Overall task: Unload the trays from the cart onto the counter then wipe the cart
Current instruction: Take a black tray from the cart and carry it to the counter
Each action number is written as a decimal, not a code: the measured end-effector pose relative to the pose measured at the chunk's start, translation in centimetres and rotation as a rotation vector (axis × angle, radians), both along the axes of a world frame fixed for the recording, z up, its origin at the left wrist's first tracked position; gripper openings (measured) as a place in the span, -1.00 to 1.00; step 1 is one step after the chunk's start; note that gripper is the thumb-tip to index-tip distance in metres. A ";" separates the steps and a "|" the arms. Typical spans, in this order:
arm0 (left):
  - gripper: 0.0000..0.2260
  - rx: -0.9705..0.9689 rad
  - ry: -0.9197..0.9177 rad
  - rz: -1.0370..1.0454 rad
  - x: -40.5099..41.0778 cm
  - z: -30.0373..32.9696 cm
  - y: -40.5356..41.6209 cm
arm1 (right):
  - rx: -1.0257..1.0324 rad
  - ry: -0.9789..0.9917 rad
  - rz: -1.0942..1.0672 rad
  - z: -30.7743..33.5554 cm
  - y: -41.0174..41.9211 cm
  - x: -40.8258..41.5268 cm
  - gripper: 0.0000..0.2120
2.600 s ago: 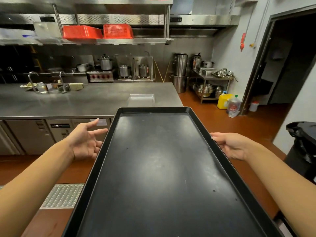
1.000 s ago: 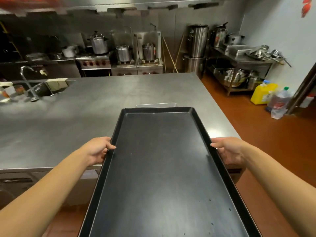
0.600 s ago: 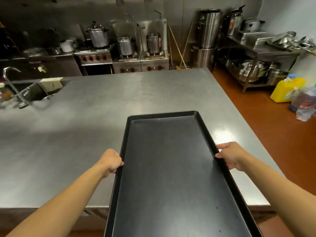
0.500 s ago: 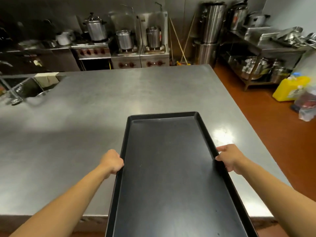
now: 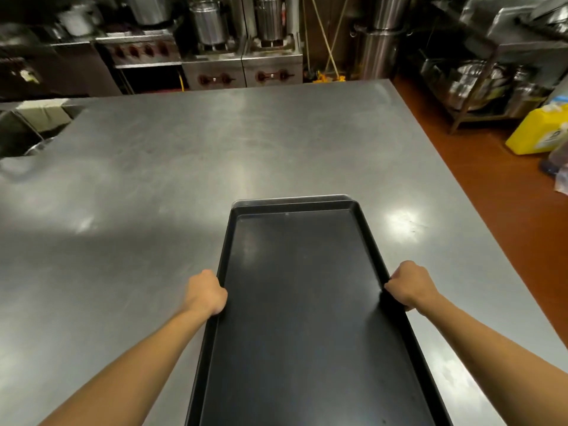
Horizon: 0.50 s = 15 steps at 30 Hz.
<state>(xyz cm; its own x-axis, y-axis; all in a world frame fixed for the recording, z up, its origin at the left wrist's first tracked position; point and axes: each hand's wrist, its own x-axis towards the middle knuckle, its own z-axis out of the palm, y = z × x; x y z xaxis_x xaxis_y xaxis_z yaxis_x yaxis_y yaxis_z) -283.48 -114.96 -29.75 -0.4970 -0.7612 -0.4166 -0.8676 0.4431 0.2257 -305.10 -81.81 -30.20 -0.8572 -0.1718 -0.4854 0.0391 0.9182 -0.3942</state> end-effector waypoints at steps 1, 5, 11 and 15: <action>-0.89 0.004 -0.002 -0.004 -0.2 -0.2 -0.2 | 0.015 0.009 0.008 -0.2 -0.2 -0.2 -0.74; -0.80 0.000 -0.017 0.000 -1.3 -1.5 -1.3 | 0.077 0.022 0.029 -1.3 -1.4 -0.9 -0.78; -0.84 0.007 0.002 -0.023 -2.0 -3.9 -2.3 | 0.135 0.059 0.037 -3.0 -2.3 -1.7 -0.81; -0.87 -0.030 0.005 -0.031 -2.0 -5.0 -2.5 | 0.169 0.077 0.055 -3.7 -2.8 -2.2 -0.77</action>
